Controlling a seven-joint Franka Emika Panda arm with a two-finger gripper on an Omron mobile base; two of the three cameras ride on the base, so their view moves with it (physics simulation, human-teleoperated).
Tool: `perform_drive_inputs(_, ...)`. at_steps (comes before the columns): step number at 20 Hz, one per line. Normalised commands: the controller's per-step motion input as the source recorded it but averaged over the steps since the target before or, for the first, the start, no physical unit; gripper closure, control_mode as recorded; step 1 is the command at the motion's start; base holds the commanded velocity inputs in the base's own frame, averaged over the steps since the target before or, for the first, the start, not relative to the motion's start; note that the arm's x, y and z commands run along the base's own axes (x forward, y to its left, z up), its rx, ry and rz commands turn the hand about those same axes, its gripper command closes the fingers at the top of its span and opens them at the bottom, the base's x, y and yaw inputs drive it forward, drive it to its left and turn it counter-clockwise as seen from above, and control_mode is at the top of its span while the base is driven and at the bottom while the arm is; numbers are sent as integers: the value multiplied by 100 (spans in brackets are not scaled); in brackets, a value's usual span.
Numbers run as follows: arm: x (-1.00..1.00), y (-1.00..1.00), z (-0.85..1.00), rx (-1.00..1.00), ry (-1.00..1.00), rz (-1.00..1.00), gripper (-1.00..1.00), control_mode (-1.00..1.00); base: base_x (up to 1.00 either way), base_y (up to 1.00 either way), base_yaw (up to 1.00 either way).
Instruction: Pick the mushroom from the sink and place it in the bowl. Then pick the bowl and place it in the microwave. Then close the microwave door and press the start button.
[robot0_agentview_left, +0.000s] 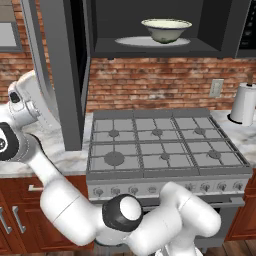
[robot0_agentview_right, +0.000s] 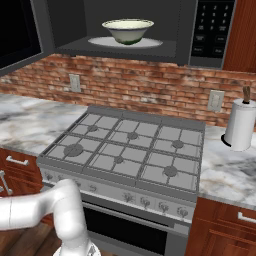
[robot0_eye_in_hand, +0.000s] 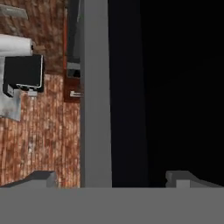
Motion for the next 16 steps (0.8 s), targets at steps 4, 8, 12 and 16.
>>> perform_drive_inputs(4,0,-100,45,16,-7,0,-100,-100,0,0,0)
perform_drive_inputs(8,-3,-100,26,13,-7,5,-100,-100,0,0,0)
perform_drive_inputs(12,-8,-100,16,12,-7,7,-100,-100,0,0,0)
perform_drive_inputs(16,-3,-100,21,11,-6,8,-100,-100,0,0,0)
